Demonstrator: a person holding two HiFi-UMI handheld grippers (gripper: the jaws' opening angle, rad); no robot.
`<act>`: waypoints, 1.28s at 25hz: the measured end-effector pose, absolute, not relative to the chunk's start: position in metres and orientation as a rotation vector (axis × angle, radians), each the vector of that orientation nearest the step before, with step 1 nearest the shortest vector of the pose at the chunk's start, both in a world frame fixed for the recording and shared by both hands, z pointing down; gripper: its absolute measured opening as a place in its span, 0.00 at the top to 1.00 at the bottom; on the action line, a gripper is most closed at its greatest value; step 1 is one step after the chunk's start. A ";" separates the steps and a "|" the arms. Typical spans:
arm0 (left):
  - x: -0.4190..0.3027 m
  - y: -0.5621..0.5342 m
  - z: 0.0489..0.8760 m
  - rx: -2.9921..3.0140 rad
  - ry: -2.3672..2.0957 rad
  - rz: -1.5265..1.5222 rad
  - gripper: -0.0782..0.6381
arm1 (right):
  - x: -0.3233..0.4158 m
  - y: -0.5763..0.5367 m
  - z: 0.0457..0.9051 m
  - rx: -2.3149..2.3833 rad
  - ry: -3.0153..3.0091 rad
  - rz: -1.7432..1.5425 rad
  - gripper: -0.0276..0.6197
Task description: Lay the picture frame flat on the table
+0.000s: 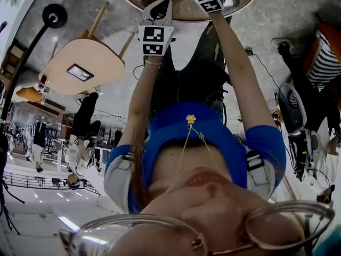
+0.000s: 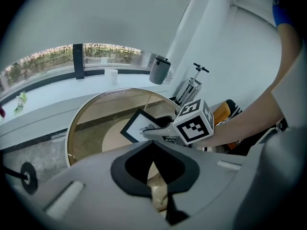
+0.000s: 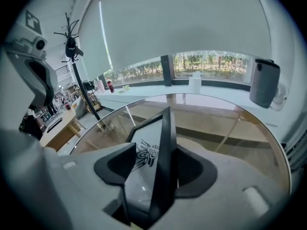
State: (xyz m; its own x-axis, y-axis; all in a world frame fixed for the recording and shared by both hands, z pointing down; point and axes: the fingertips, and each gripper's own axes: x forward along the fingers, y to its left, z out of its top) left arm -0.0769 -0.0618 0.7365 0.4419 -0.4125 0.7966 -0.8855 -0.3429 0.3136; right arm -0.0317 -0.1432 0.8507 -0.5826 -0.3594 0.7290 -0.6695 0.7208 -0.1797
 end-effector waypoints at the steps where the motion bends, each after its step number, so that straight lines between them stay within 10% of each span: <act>1: -0.077 -0.061 0.737 1.933 -1.090 0.790 0.90 | -0.031 -0.144 0.852 0.785 -2.232 0.593 0.59; 32: -0.074 -0.071 0.749 1.842 -1.122 0.689 0.90 | -0.016 -0.147 0.863 0.849 -2.164 0.522 0.53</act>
